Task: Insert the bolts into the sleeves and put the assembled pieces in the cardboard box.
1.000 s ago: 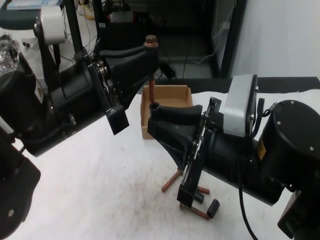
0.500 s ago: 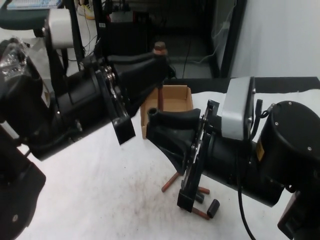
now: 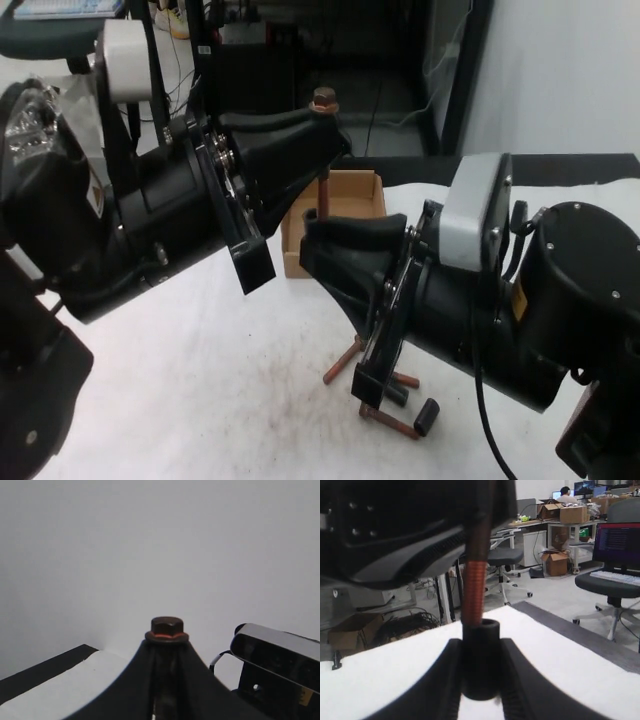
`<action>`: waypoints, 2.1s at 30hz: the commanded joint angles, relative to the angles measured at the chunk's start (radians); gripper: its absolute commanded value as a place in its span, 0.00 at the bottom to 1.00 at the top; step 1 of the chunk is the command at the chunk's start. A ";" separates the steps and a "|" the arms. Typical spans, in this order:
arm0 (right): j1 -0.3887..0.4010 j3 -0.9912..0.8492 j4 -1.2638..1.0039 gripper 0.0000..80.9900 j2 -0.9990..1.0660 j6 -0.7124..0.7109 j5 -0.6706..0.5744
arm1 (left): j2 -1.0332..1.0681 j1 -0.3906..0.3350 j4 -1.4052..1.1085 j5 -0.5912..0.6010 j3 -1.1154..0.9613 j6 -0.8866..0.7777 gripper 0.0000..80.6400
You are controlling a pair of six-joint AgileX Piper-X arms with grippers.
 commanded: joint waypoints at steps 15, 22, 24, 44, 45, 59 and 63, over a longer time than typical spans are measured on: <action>-0.004 -0.005 0.018 0.01 -0.007 -0.003 0.009 | -0.002 0.001 -0.024 -0.033 -0.011 0.004 0.00; -0.004 -0.005 -0.015 0.01 -0.007 -0.003 0.009 | -0.002 0.001 -0.024 -0.044 -0.011 0.004 0.00; -0.004 -0.005 -0.014 0.01 -0.007 -0.003 0.009 | -0.002 0.001 -0.024 -0.044 -0.011 0.004 0.00; -0.004 -0.005 -0.014 0.01 -0.007 -0.003 0.009 | -0.002 0.001 0.036 -0.065 -0.011 0.056 0.00; -0.004 -0.005 -0.014 0.01 -0.007 -0.003 0.009 | -0.002 0.001 0.036 -0.065 -0.011 0.056 0.00; -0.012 -0.005 -0.089 0.01 -0.007 -0.003 0.059 | -0.002 0.001 0.036 -0.065 -0.011 0.056 0.00; -0.012 -0.005 -0.098 0.01 -0.007 -0.003 0.056 | -0.002 0.001 0.039 -0.065 -0.011 0.056 0.00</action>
